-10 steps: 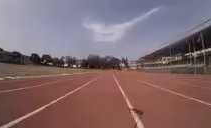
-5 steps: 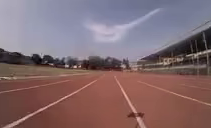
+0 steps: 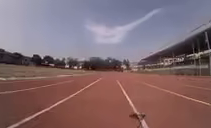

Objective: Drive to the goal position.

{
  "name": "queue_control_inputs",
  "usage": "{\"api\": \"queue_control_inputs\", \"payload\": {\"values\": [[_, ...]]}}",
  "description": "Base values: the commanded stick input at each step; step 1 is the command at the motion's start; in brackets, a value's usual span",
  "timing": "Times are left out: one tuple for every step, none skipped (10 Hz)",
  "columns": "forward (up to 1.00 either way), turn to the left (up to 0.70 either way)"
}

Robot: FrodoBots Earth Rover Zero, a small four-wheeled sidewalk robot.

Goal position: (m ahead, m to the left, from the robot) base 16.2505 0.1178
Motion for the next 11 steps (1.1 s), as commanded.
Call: {"api": "queue_control_inputs", "payload": {"values": [[0.70,-0.16],[0.70,-0.08],[0.70,0.00],[0.70,0.00],[0.70,0.00],[0.70,0.00],[0.70,0.00],[0.70,0.00],[0.70,0.00],[0.70,0.00],[0.70,0.00]]}}
